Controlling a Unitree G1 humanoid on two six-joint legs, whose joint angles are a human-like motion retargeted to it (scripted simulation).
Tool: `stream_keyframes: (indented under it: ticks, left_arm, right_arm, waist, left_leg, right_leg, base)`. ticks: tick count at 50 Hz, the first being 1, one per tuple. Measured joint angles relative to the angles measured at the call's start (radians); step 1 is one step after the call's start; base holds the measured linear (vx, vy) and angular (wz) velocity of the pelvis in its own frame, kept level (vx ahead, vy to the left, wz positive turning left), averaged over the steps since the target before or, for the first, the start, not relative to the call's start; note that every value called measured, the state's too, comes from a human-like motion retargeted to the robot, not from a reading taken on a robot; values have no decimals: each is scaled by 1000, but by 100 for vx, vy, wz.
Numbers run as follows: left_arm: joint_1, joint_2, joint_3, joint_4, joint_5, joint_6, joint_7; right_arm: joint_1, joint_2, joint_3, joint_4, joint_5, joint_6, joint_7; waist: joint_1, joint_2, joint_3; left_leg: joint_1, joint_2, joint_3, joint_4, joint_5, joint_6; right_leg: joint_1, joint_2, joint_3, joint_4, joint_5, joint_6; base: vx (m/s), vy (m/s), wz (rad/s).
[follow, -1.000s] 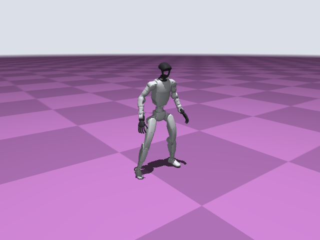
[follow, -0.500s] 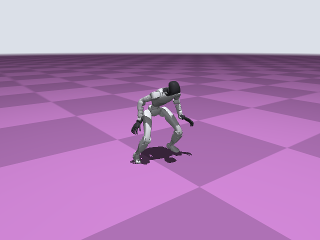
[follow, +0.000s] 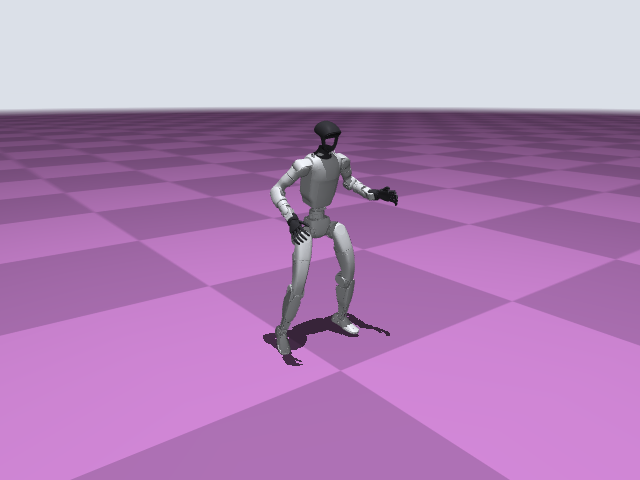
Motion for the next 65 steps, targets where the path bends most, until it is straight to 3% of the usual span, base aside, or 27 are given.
stream_keyframes:
  ticks: [5, 8, 10, 12, 13, 15, 16, 18, 20, 22, 25, 28, 31, 35, 38, 45, 53, 60, 65]
  left_arm:
    - [4, 8, -43, 217, 66, 17, 40]
    - [14, 61, -92, 293, 102, 26, 4]
    - [0, 109, -139, 313, 130, 29, -38]
    - [-60, 144, -202, 343, 152, 52, -74]
    - [-98, 155, -234, 376, 147, 73, -87]
    - [-153, 141, -309, 496, 124, 114, -108]
    - [-184, 112, -345, 602, 153, 129, -113]
    - [-255, 48, -408, 803, 227, 171, -116]
    - [-294, 8, -436, 909, 317, 192, -103]
    - [-314, -3, -421, 909, 322, 174, -84]
    - [-324, -4, -363, 843, 192, 138, -67]
    - [-337, -16, -354, 806, 49, 113, -38]
    - [-342, -6, -389, 769, -36, 82, -43]
    - [-340, 51, -450, 675, -12, 51, -112]
    - [-360, 86, -470, 621, 64, 37, -149]
    - [-324, 9, -376, 732, 243, 51, -145]
    - [-85, -108, -263, 1004, 336, 98, -237]
    - [47, -247, -121, 1432, 431, 179, -178]
    - [153, -310, 5, 1482, 379, 172, -163]
  right_arm:
    - [-25, -53, 96, 177, -57, 14, 55]
    - [25, -103, 121, 180, -43, 0, 118]
    - [70, -127, 119, 161, -19, -13, 146]
    - [77, -122, 125, 191, 1, -9, 128]
    - [56, -102, 142, 239, 1, 4, 106]
    - [-17, -31, 201, 414, -11, 60, 34]
    - [-83, 27, 218, 542, 11, 77, -23]
    - [-211, 114, 224, 746, 100, 109, -101]
    - [-278, 153, 188, 789, 190, 92, -143]
    - [-302, 146, 187, 713, 190, 62, -133]
    - [-344, 92, 260, 601, 21, 57, -77]
    - [-399, 46, 368, 586, -134, 69, -56]
    - [-429, 35, 429, 611, -141, 53, 2]
    - [-422, 42, 435, 639, -38, 15, 126]
    - [-434, 61, 430, 677, -7, 5, 153]
    - [-452, 136, 375, 827, -155, 37, 54]
    - [-278, 166, 298, 812, -160, 35, 138]
    - [-174, 240, 229, 984, -189, 72, 175]
    - [-99, 291, 139, 1045, -166, 85, 172]
  waist:
    - [-51, 5, 89]
    - [-80, 26, 116]
    - [-82, 28, 156]
    - [-85, 6, 244]
    - [-82, 10, 288]
    - [-80, 11, 309]
    - [-88, 9, 309]
    - [-108, 4, 309]
    - [-123, 6, 309]
    - [-119, 6, 301]
    - [-107, 2, 269]
    - [-93, 2, 187]
    - [-79, -3, 73]
    - [-56, -9, -78]
    - [-41, -14, -123]
    - [-10, -34, -126]
    - [-10, -35, -119]
    - [-6, -31, -105]
    - [-20, -31, -96]
  left_leg:
    - [8, -4, 112, -266, -167, -42]
    - [-13, 38, 68, -313, -295, -79]
    - [-28, 33, -35, -275, -318, -72]
    - [-92, -54, -178, -58, -248, 54]
    - [-173, -58, -239, 152, -227, 109]
    - [-343, -50, -307, 542, -259, 118]
    - [-368, -34, -317, 654, -315, 87]
    - [-371, -29, -336, 777, -412, 93]
    - [-328, -26, -343, 824, -467, 88]
    - [-256, -15, -332, 800, -477, 77]
    - [-129, 0, -304, 670, -449, 66]
    - [-28, 1, -270, 454, -362, 39]
    - [50, -9, -239, 201, -255, 15]
    - [97, -16, -218, -60, -149, -5]
    - [123, -20, -214, -157, -128, 2]
    - [148, -38, -206, -197, -137, 11]
    - [180, -43, -183, -207, -166, -2]
    - [203, -32, -140, -204, -186, 10]
    - [209, -26, -124, -211, -195, 11]
  right_leg:
    - [-46, -5, 15, -273, -150, 82]
    - [-81, 24, 11, -337, -277, 90]
    - [-84, 13, 10, -332, -264, 90]
    - [-118, -73, 86, -171, -161, 39]
    - [-197, -71, 136, 40, -161, -32]
    - [-393, -73, 207, 487, -249, -55]
    - [-410, -82, 209, 599, -326, -45]
    - [-404, -94, 214, 722, -457, -90]
    - [-346, -97, 213, 755, -527, -134]
    - [-274, -98, 200, 730, -529, -122]
    - [-147, -95, 165, 601, -498, -103]
    - [-44, -88, 119, 388, -402, -60]
    - [36, -82, 74, 147, -305, -1]
    - [83, -74, 14, -84, -240, 46]
    - [111, -69, -8, -171, -219, 53]
    - [138, -88, -20, -225, -162, 73]
    - [186, -96, -34, -280, -170, 76]
    - [171, -85, 5, -277, -177, 70]
    - [165, -78, 16, -284, -183, 72]
  base:
    - [90, 11, 20]
    - [94, -4, 20]
    - [87, 7, 15]
    - [72, 30, 25]
    - [61, 18, 15]
    - [63, 7, 14]
    - [71, 4, 20]
    - [62, 4, 18]
    - [53, 5, 5]
    - [51, 3, -11]
    - [43, 1, -14]
    - [34, 0, -5]
    - [28, 0, 3]
    - [23, 1, 14]
    - [17, 1, 15]
    - [14, 2, 4]
    - [13, 2, -8]
    - [9, 1, -30]
    - [6, 0, -14]
